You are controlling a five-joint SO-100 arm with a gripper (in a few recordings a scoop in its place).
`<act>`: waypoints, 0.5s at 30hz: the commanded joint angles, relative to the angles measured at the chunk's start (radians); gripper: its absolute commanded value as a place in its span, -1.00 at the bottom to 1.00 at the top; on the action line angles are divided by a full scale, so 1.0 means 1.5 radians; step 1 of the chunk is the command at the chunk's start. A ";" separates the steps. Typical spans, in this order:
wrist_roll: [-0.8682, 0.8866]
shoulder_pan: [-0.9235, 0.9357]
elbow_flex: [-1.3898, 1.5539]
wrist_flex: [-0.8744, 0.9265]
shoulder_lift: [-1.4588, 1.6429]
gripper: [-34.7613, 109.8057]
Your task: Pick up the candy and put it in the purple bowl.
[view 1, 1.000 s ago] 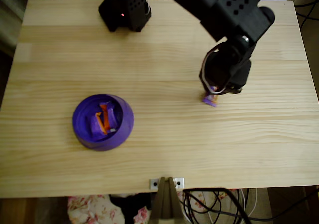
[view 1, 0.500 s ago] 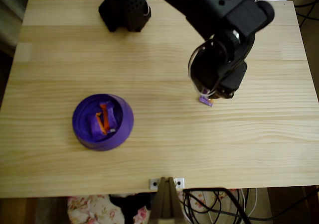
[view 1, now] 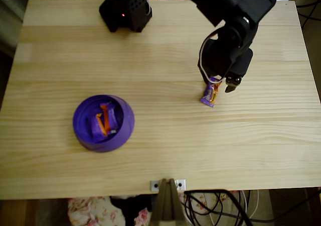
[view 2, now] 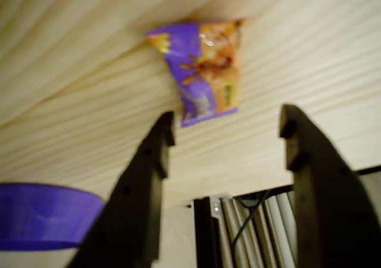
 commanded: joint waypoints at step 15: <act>-0.029 0.017 0.093 -0.062 0.064 -0.09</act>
